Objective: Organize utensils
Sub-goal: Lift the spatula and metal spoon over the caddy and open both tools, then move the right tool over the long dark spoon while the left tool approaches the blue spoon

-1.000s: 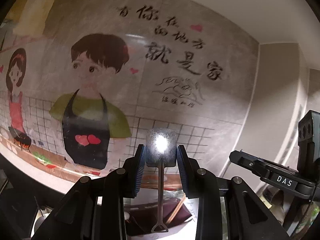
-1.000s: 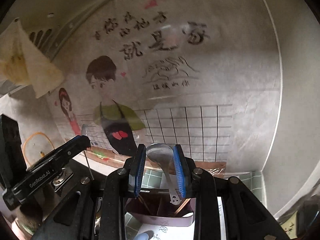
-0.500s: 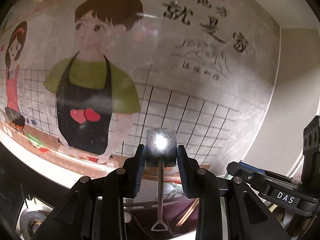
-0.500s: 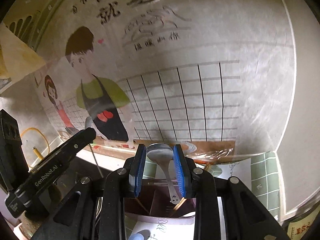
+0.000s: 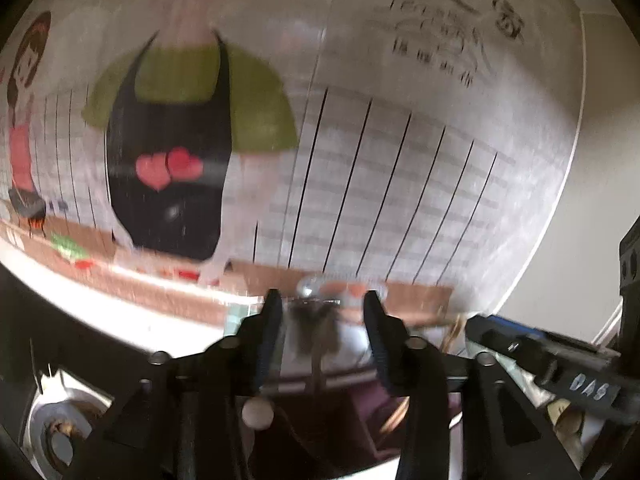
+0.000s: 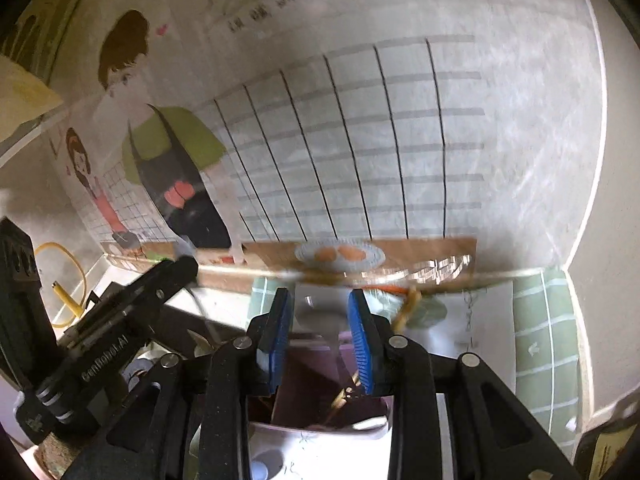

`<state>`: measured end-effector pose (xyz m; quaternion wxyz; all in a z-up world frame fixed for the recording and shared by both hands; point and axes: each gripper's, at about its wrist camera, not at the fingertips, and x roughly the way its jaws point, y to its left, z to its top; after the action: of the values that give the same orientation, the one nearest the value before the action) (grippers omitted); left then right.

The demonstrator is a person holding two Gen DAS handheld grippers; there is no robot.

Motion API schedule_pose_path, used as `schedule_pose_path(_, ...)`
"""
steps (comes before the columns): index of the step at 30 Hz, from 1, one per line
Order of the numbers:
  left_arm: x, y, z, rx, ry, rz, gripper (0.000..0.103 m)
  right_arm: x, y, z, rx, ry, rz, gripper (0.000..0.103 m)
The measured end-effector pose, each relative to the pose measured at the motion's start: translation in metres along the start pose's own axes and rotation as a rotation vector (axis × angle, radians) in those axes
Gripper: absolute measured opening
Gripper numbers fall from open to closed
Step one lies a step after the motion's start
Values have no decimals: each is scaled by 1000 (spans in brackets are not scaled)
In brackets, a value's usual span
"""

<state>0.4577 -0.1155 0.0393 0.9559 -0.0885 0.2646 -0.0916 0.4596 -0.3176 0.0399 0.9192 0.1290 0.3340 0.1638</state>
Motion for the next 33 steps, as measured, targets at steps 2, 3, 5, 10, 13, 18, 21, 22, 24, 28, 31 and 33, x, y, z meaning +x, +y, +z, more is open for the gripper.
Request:
schedule_pose_path(2,-7,4,-5,-2,15,2,47,-7,-2,-4,0,-5,-13,43)
schedule_pose_path(3,-14,7,-7,-5,19,6,47,-14,-1,-7,-17,-13,-29,43)
schedule_pose_path(5,-27,11,-10,-5,26,19,49,-27,-1,-11,-38,-15,-47,44)
schedule_pose_path(10,-59,21,-30,6,115,49,50,-54,0,-30,-87,-2,-138,49)
schedule_pose_path(13,-69,22,-52,39,162,61,50,-66,2,-50,-118,35,-166,52)
schedule_pose_path(18,-67,21,-105,63,292,33,50,-73,4,-93,-167,142,-180,52)
schedule_pose_path(21,-64,20,-134,75,366,23,50,-72,2,-119,-179,208,-175,52)
schedule_pose_path(22,-63,20,-143,78,388,23,50,-71,1,-130,-190,239,-177,53)
schedule_pose_path(24,-63,22,-155,76,419,26,50,-71,-1,-149,-199,285,-179,53)
schedule_pose_path(28,-63,25,-173,70,469,31,50,-69,-6,-189,-216,395,-173,53)
schedule_pose_path(31,-65,28,-185,63,495,36,50,-67,-9,-217,-208,472,-164,53)
schedule_pose_path(33,-66,30,-189,52,506,36,50,-63,-12,-230,-186,507,-156,53)
